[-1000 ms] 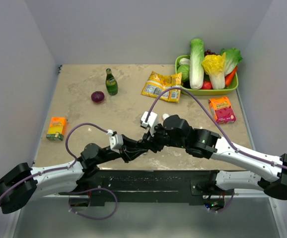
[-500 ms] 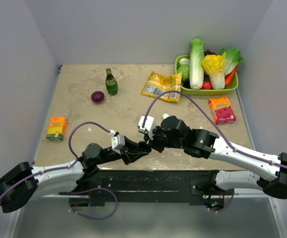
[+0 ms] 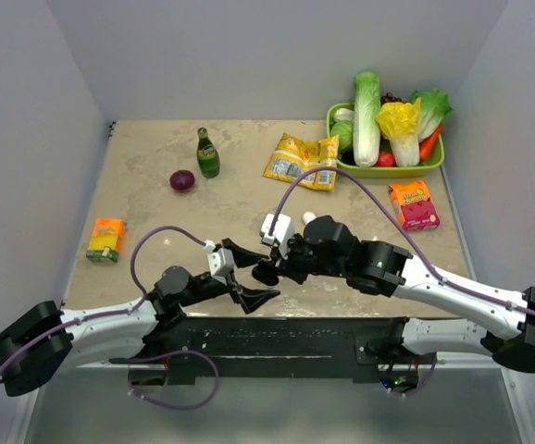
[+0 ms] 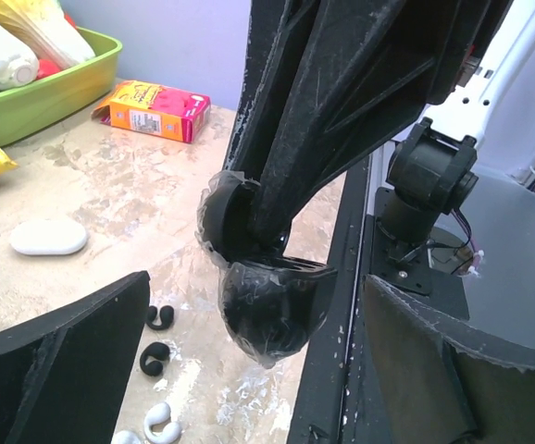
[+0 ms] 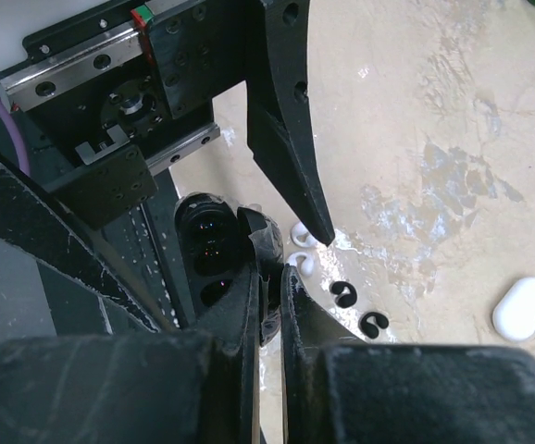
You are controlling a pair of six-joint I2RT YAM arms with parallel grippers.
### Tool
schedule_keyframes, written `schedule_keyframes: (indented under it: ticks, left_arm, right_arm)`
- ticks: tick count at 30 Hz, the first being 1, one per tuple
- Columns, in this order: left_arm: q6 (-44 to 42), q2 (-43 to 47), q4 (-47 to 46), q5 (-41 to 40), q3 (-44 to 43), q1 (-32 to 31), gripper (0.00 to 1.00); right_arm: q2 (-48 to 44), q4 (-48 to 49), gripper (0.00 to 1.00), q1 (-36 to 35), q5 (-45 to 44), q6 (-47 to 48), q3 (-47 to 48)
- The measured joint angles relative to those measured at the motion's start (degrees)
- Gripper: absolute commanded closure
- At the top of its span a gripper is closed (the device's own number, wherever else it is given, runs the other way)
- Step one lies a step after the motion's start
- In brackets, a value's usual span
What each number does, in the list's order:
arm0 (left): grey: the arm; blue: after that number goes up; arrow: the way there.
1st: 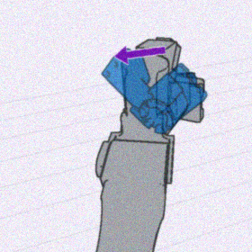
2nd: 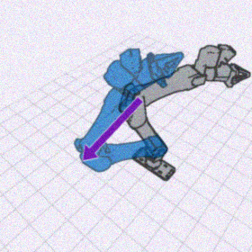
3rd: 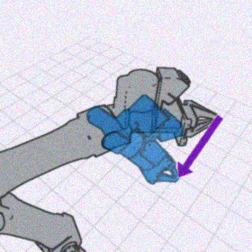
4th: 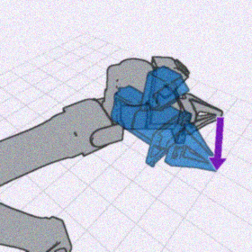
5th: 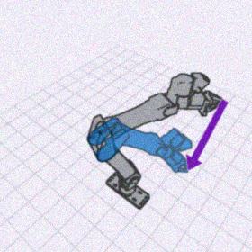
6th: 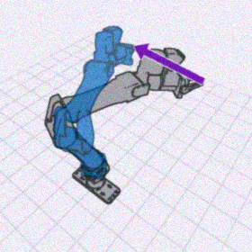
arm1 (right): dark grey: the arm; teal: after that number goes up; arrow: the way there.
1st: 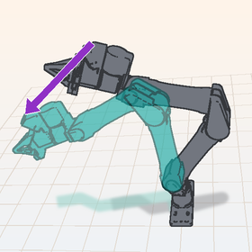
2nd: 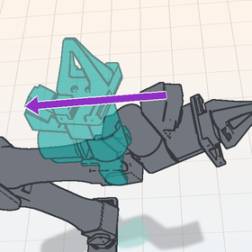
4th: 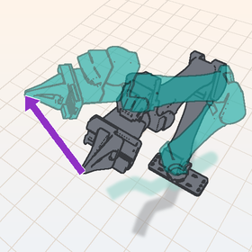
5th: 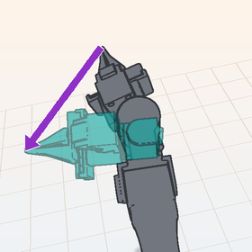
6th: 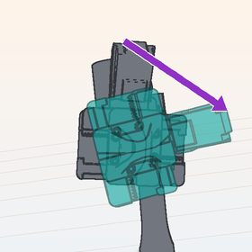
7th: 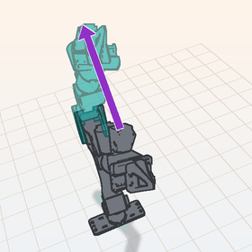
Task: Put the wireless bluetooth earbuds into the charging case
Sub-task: Adjust the charging case.
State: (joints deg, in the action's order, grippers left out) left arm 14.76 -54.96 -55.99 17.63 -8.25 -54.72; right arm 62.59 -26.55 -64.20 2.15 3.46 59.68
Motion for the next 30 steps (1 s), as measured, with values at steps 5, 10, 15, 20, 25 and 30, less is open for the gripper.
schedule_keyframes:
  ticks: [5, 10, 15, 20, 25, 30]
  left_arm:
    - [0.0, 0.5, 0.5, -0.9, 0.0, 0.0, 0.00]
    - [-0.5, 1.8, 1.0, -0.5, 0.0, 0.0, 0.36]
    - [-1.0, 1.7, 1.5, 1.6, 0.0, 0.0, 0.53]
    - [-1.1, 1.7, 1.6, 2.7, 0.0, 0.0, 0.41]
    - [-1.9, 1.2, 3.1, 2.8, -1.2, 0.0, 0.28]
    - [-2.1, 1.2, 4.3, 3.3, -2.0, 0.0, 0.45]
  right_arm:
    - [0.0, -1.0, 1.00, -1.5, -2.3, 0.2, 0.6]
    - [0.0, -2.8, 1.00, -2.3, -4.1, 0.5, 1.4]
    - [0.0, -3.5, 1.00, -2.5, -5.8, 0.7, 1.4]
    - [0.0, -3.9, 1.00, -2.7, -6.1, 0.8, 1.5]
    - [0.0, -4.6, 1.00, -3.3, -6.1, 0.8, 1.5]
    - [0.0, -5.5, 1.00, -3.7, -6.1, 1.1, 1.5]
